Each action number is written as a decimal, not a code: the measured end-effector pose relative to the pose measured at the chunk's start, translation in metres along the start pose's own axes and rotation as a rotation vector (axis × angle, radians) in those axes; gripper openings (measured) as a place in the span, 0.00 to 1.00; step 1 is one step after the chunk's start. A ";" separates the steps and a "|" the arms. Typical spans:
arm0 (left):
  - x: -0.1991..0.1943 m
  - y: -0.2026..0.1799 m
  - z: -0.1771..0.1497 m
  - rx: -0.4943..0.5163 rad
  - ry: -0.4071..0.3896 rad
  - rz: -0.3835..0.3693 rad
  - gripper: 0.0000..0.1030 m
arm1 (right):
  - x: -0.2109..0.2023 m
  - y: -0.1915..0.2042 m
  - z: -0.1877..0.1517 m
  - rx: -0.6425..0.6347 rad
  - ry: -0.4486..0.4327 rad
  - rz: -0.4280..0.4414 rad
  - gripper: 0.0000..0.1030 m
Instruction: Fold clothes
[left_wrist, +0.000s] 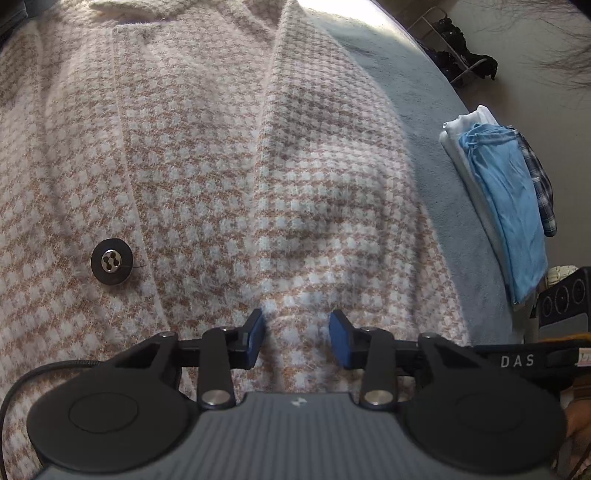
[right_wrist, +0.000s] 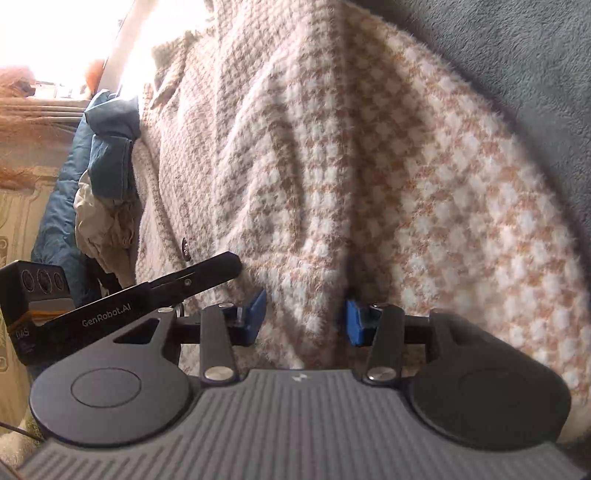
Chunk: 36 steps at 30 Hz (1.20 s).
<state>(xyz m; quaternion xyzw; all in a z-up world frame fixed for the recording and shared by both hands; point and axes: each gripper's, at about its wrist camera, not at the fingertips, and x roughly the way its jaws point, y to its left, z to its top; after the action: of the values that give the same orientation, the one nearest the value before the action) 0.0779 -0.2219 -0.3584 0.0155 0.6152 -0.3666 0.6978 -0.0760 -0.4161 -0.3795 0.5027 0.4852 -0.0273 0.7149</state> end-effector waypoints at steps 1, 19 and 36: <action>0.001 -0.002 -0.002 0.004 -0.001 0.011 0.37 | 0.000 0.002 -0.002 -0.016 0.004 -0.006 0.38; -0.016 -0.051 -0.058 -0.214 0.025 0.004 0.18 | -0.050 0.031 -0.045 -0.324 -0.004 -0.204 0.11; 0.017 -0.088 -0.046 -0.077 0.103 -0.025 0.18 | -0.072 -0.006 -0.038 -0.382 -0.013 -0.364 0.11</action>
<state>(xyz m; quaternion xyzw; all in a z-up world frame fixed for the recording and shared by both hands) -0.0084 -0.2725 -0.3470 -0.0002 0.6643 -0.3499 0.6605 -0.1428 -0.4229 -0.3332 0.2631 0.5593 -0.0666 0.7833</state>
